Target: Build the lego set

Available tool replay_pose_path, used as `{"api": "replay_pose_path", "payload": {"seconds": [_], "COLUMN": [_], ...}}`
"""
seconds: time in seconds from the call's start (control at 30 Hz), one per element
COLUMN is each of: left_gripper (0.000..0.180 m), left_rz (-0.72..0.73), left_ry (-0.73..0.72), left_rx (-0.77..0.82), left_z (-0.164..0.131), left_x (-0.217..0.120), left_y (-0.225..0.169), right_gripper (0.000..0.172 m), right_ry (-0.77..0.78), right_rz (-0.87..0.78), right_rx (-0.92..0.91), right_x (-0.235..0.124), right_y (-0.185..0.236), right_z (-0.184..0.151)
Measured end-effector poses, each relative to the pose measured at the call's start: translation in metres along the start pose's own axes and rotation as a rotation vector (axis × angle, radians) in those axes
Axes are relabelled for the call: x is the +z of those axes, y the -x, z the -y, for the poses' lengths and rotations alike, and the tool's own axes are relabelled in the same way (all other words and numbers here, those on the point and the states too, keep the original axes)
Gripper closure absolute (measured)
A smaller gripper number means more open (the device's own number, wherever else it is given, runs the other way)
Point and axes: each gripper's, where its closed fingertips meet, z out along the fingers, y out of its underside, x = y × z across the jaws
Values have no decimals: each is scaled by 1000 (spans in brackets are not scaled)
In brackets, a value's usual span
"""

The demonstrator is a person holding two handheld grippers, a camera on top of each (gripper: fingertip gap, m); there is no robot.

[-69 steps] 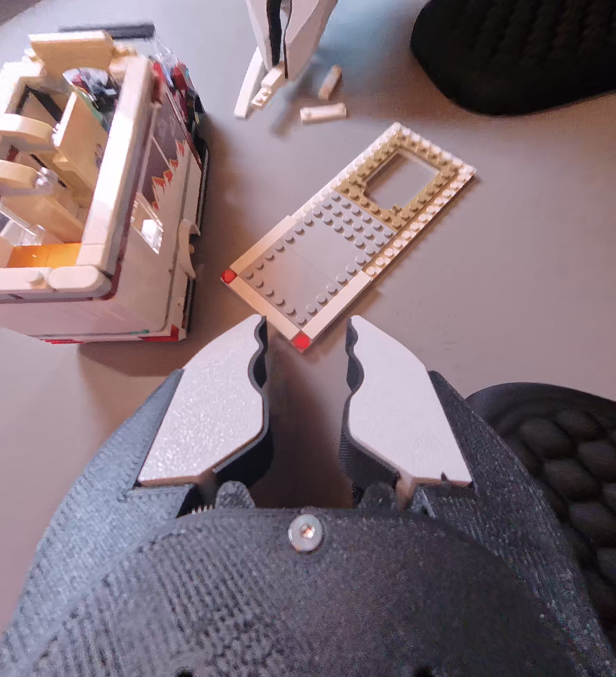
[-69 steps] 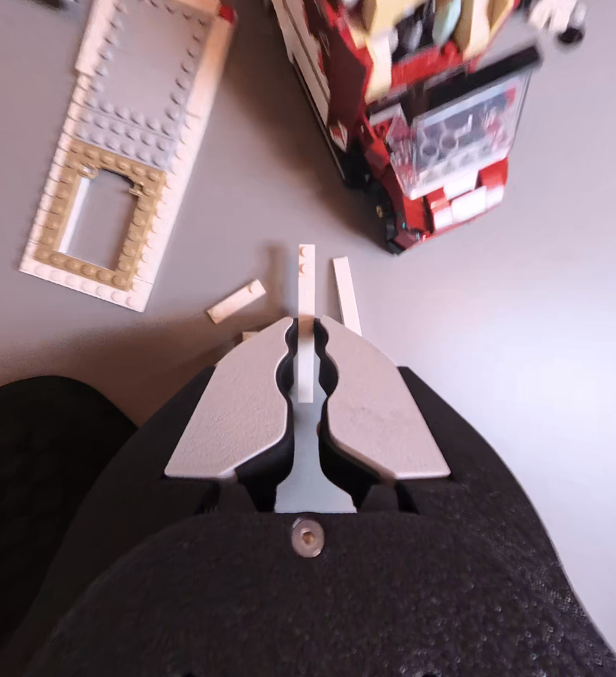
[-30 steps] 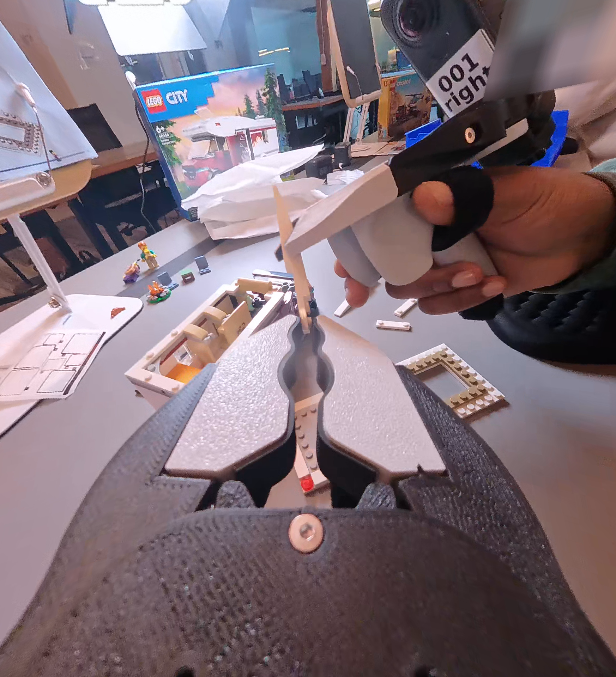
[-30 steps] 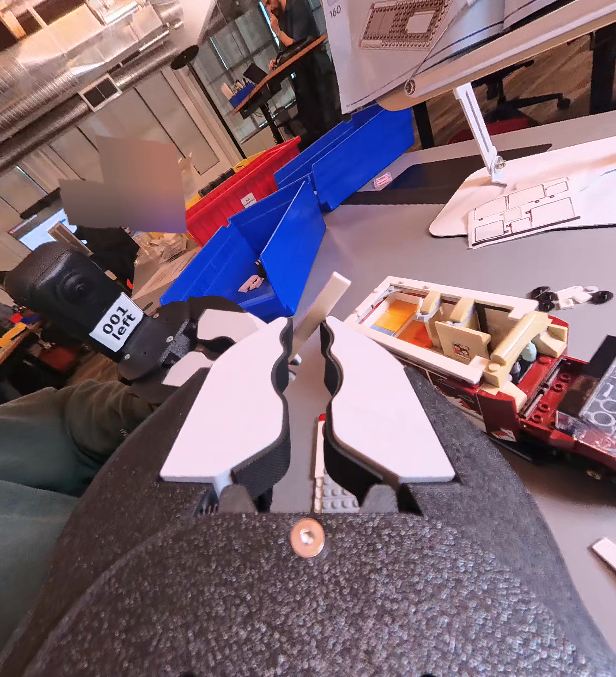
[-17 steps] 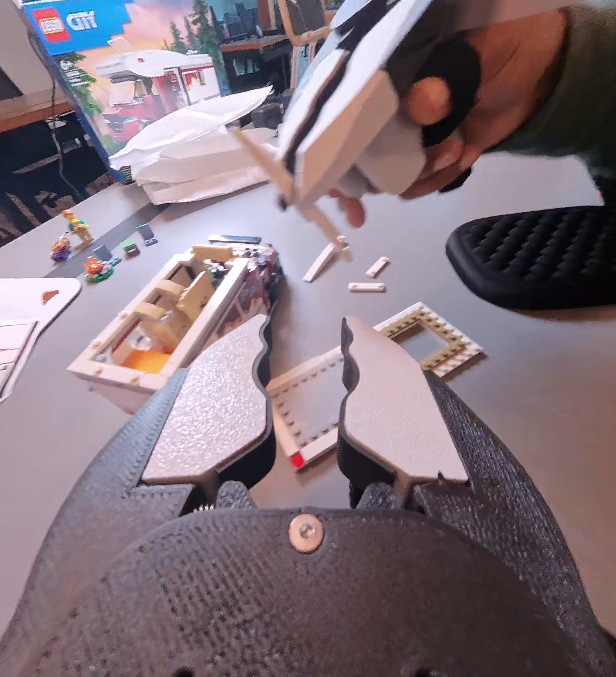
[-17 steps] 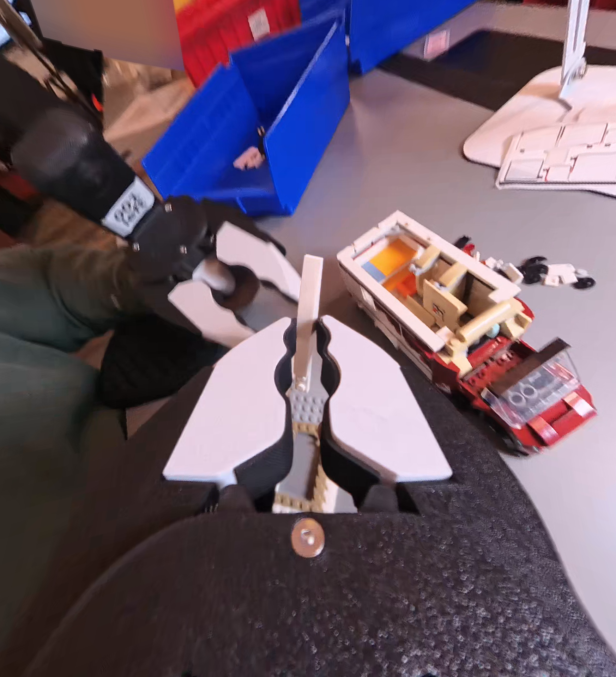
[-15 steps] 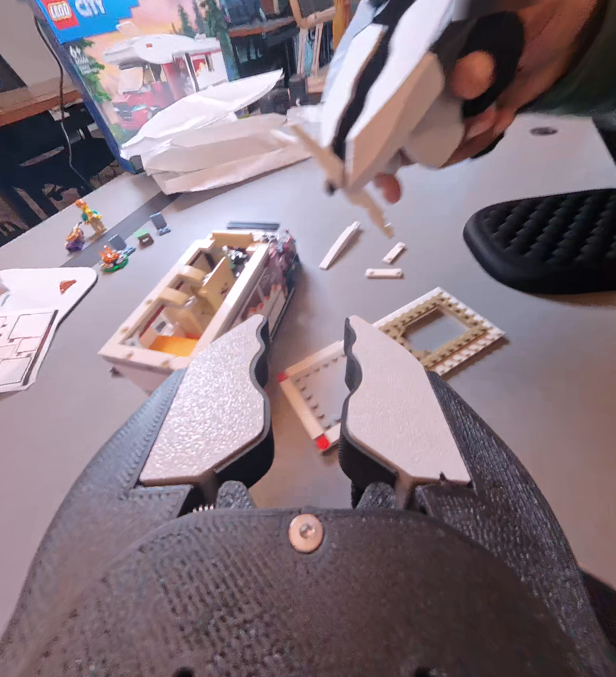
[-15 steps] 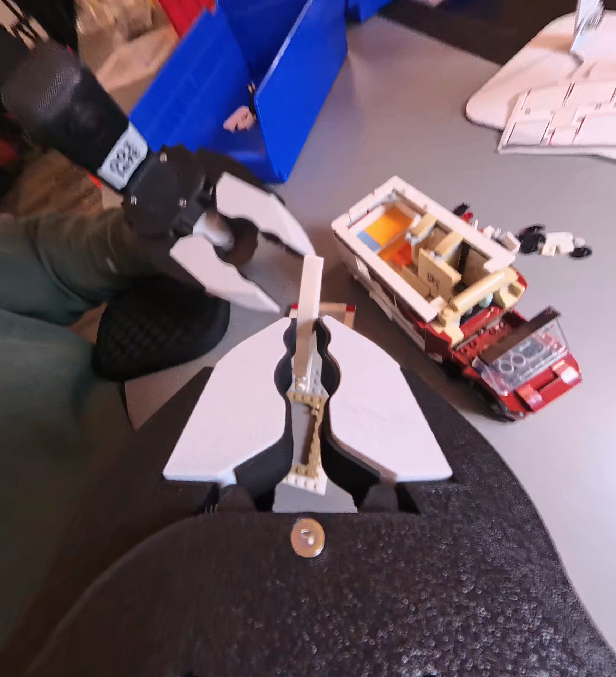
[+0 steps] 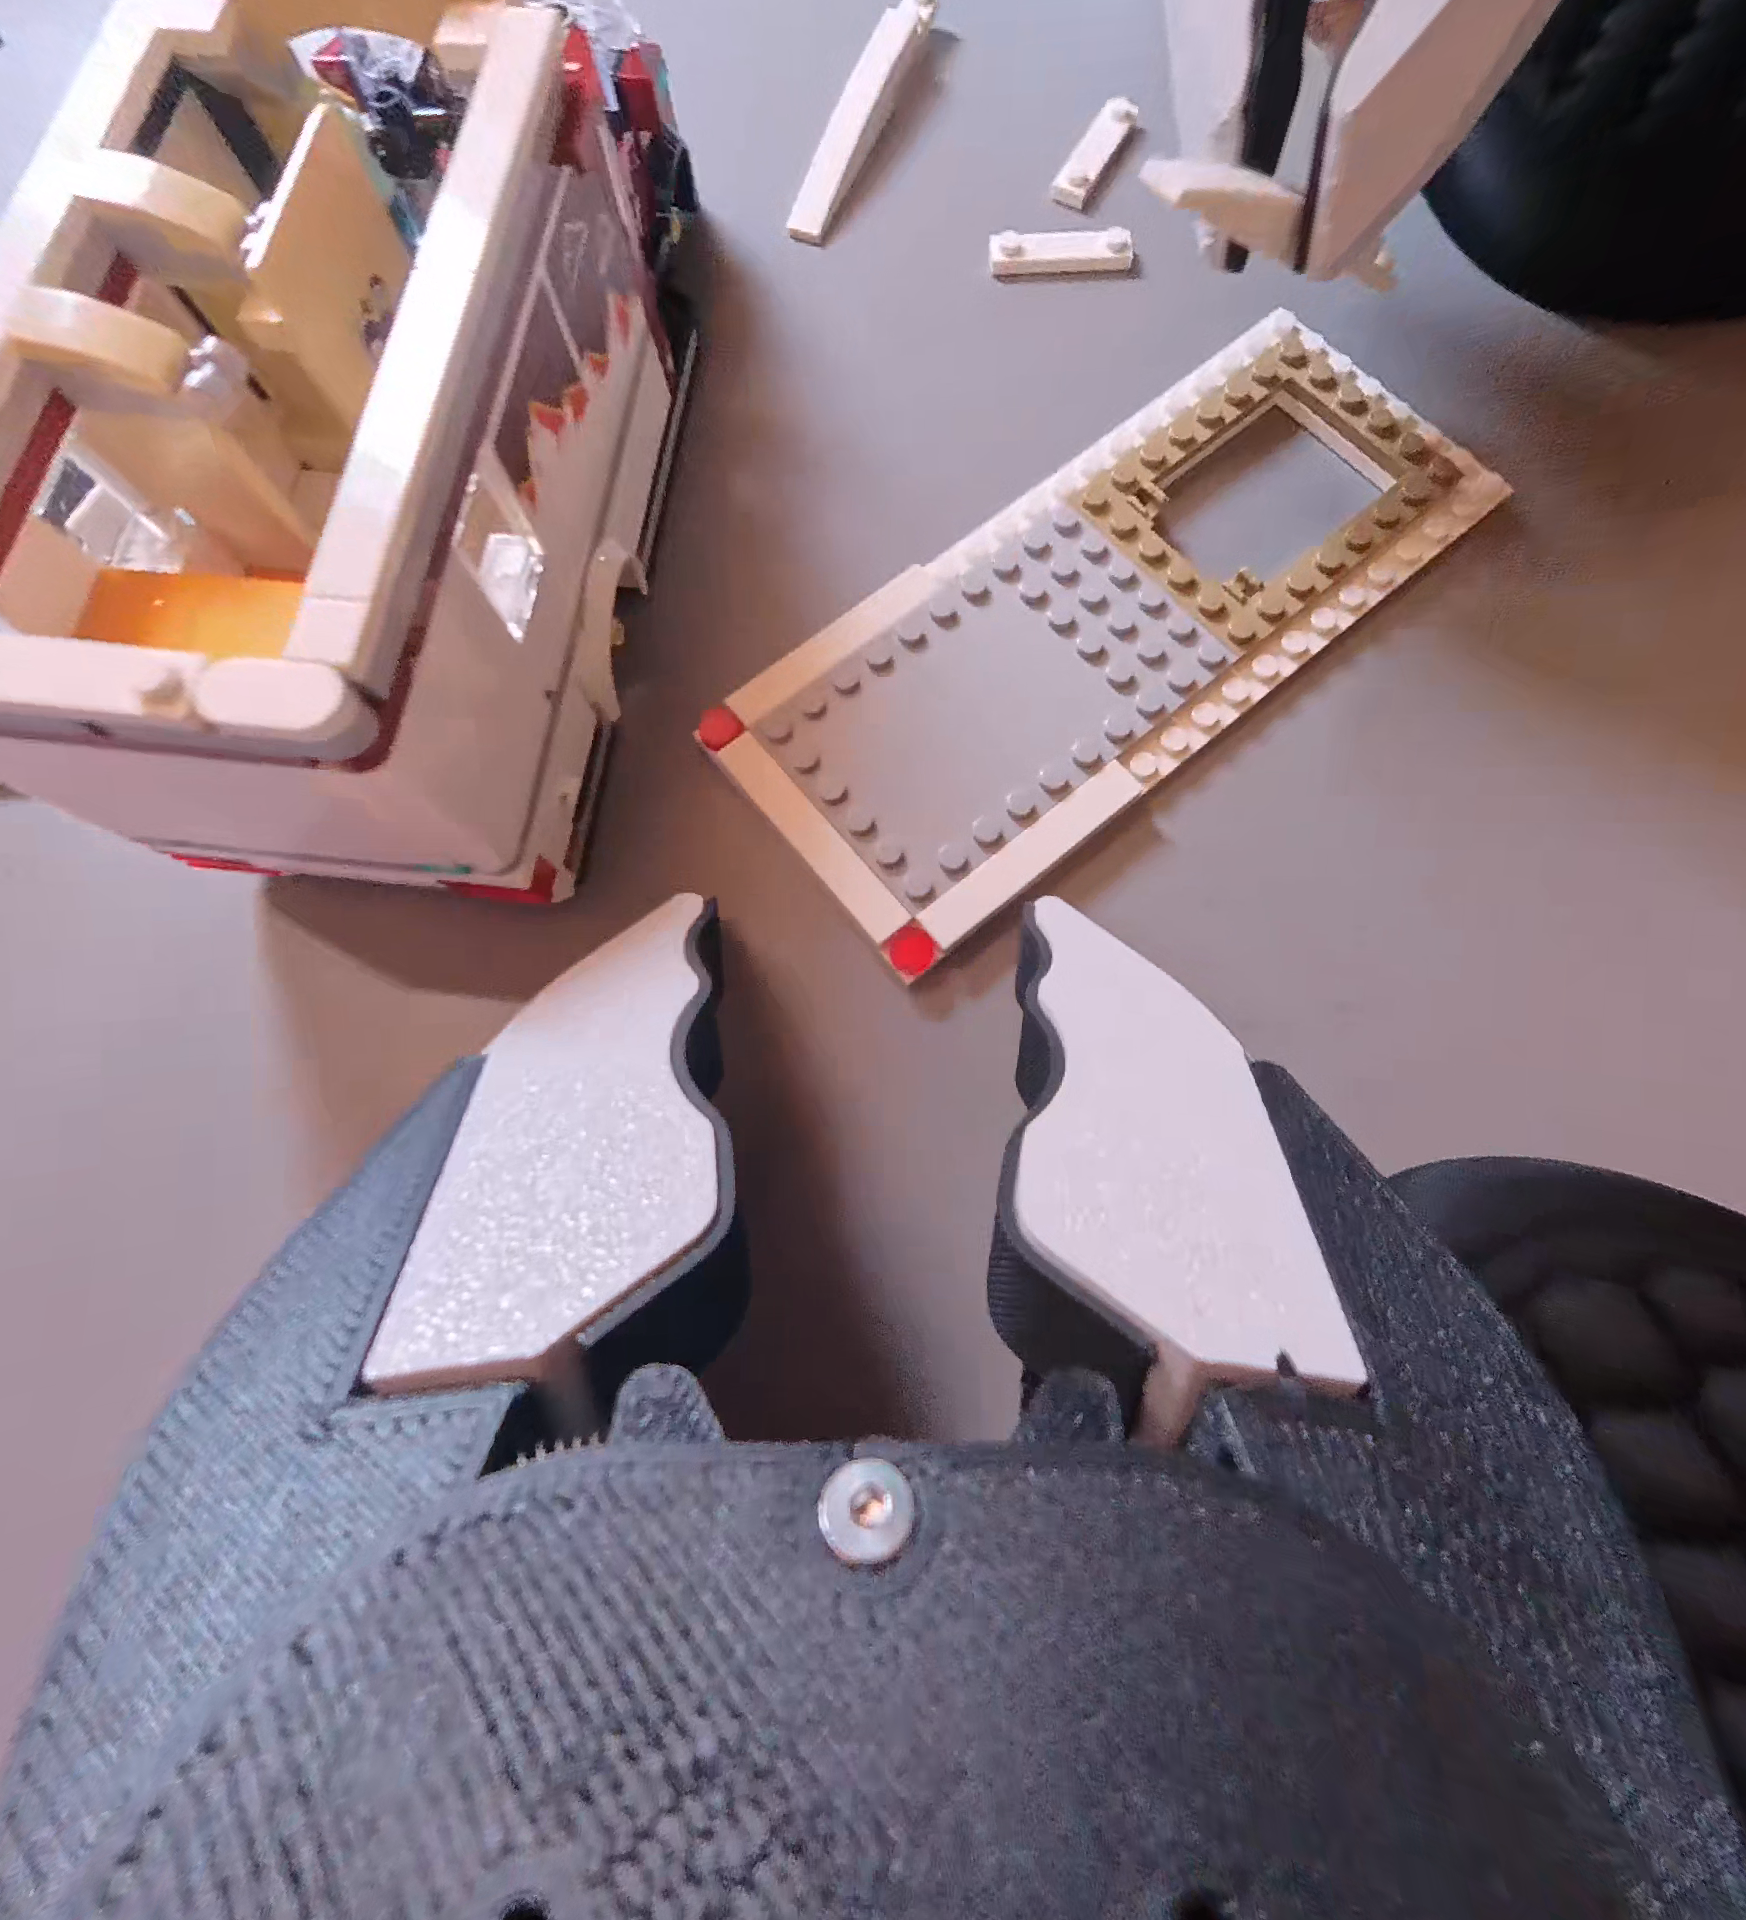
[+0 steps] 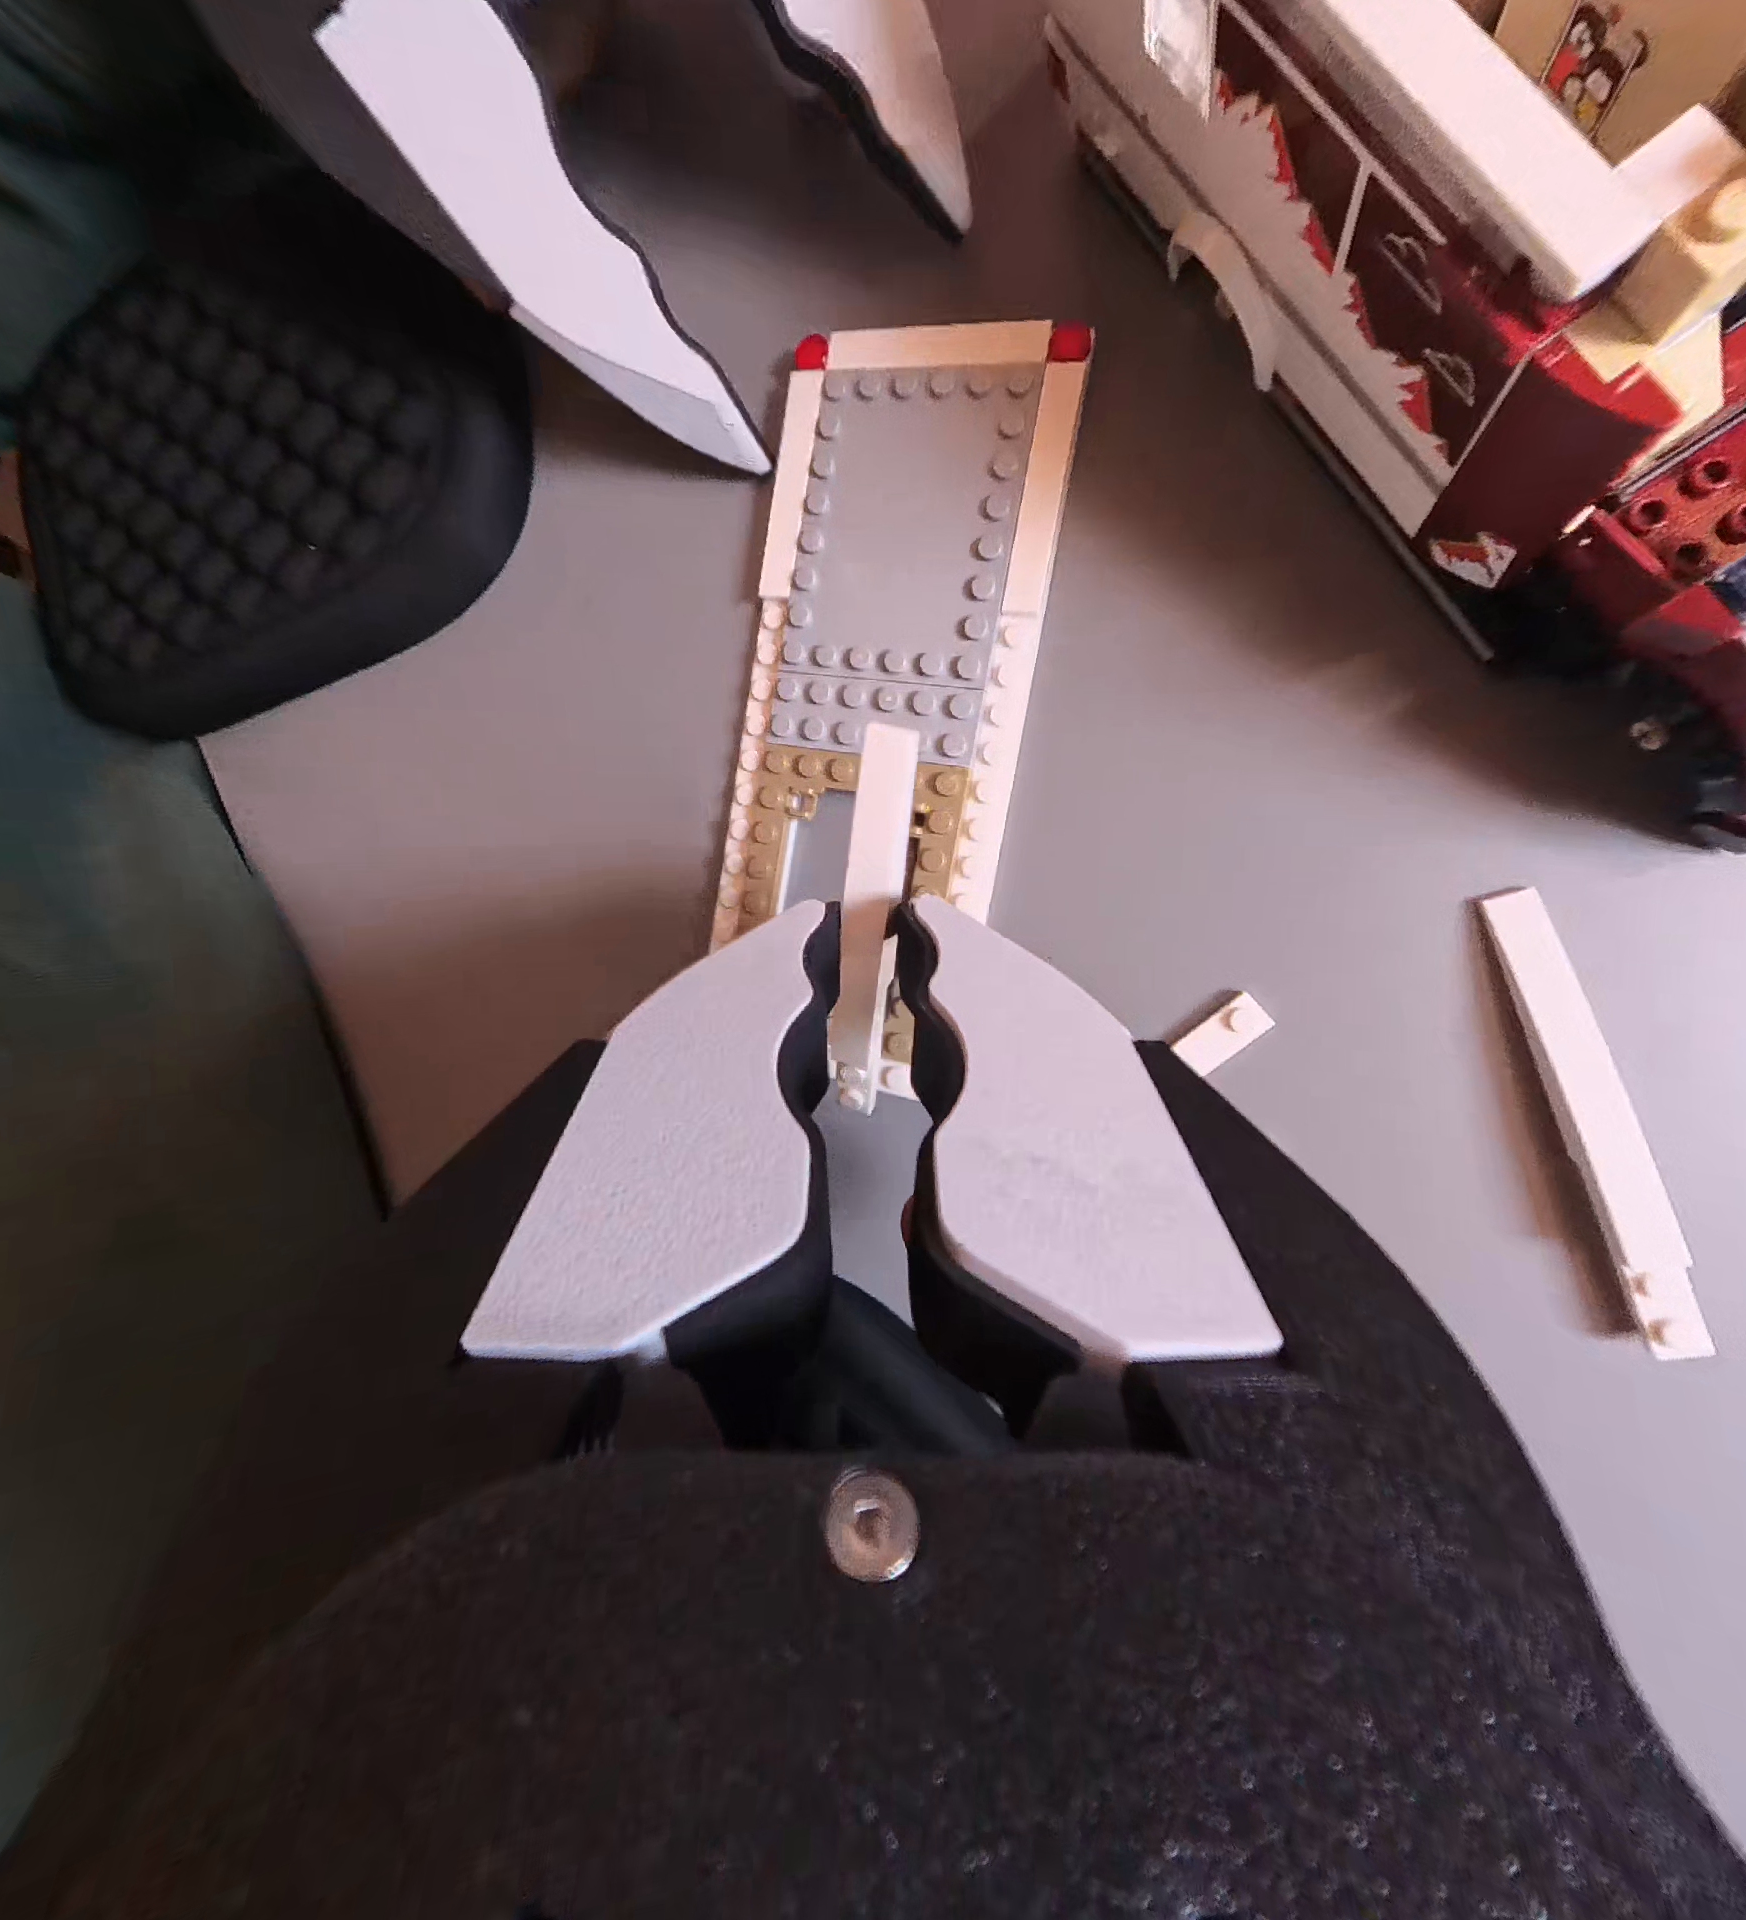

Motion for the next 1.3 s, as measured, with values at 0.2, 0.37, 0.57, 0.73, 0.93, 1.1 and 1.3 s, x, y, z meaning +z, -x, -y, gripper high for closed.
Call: {"api": "replay_pose_path", "payload": {"seconds": [0.2,0.37,0.57,0.73,0.93,1.1,1.3], "left_gripper": [137,144,146,146,146,146,146], "left_rz": [6,-7,-18,-22,-28,-35,-42], "left_ry": [12,2,0,-8,-10,-14,-22], "left_rx": [64,74,84,84,84,74,64], "left_z": [2,4,5,5,4,4,4], "left_x": [0,2,3,3,2,2,2], "left_y": [-8,-13,-18,-19,-20,-20,-19], "right_gripper": [162,162,162,158,154,156,164], "right_ry": [85,148,251,292,262,173,109], "right_rz": [-21,-14,-2,2,31,-9,-149], "right_rx": [-27,-24,-19,-12,8,-161,-434], "right_x": [8,15,25,30,32,22,17], "right_y": [-11,-18,-21,-24,-25,-24,-18], "right_z": [4,9,7,8,9,16,15]}}
